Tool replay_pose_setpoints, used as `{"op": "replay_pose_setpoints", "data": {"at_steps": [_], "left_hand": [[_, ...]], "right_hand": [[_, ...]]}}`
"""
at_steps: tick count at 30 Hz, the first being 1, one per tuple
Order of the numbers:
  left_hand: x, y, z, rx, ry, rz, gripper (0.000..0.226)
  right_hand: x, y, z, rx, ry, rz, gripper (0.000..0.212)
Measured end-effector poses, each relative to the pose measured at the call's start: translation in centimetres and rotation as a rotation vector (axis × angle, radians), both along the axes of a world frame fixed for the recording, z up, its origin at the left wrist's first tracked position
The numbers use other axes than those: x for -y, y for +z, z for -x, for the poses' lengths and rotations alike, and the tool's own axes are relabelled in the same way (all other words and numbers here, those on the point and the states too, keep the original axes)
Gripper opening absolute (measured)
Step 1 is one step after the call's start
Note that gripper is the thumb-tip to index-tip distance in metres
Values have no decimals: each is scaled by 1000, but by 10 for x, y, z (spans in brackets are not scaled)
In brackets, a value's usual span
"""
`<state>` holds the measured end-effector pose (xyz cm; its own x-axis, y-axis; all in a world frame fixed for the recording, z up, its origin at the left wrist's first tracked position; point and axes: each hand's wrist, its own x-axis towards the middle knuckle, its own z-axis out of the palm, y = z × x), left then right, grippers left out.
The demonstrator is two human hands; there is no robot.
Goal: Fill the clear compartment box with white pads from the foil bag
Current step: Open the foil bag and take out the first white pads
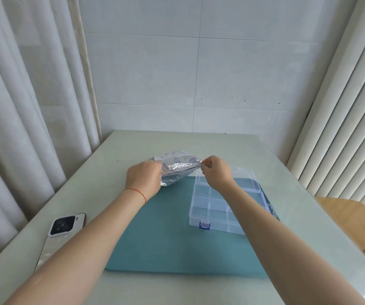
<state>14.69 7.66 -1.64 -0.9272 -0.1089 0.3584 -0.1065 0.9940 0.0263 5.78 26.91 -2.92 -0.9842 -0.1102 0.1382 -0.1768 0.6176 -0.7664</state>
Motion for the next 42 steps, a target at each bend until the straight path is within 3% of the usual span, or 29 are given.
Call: {"op": "replay_pose_setpoints", "data": {"at_steps": [4,8,10,12,15,19,23,26,29,31,34,38,42], "left_hand": [[22,4,3,7,33,2,12],[35,7,6,135,-7,-48,7],[30,9,12,153,-79,-105,27],[25,11,20,97,-127,-193,30],[22,13,30,16,-116,-243,9],[26,14,34,-129,-121,-287,12],[31,13,41,-250,-103,-338,13],[35,6,44,-223,-68,-417,13],[34,3,44,-209,-83,-470,12],[31,4,42,-201,-87,-485,11],[30,5,38,-198,-83,-511,10],[29,7,30,-209,-116,-630,10],[23,10,28,-239,-115,-761,11]], "right_hand": [[-3,-5,8,-18,-63,31,10],[0,-4,17,-4,-55,90,10],[7,-2,20,-5,-42,116,8],[14,0,22,-7,-29,127,6],[17,-1,21,3,-6,154,6],[15,-1,20,17,61,164,5],[27,4,12,1,117,-15,30],[39,6,1,-369,58,-168,28],[56,12,-9,-610,228,-237,12],[66,15,-14,-542,350,-390,15],[74,8,-15,-429,362,-624,28],[77,-1,-17,-464,354,-814,52],[77,-4,-20,-529,337,-773,24]]}}
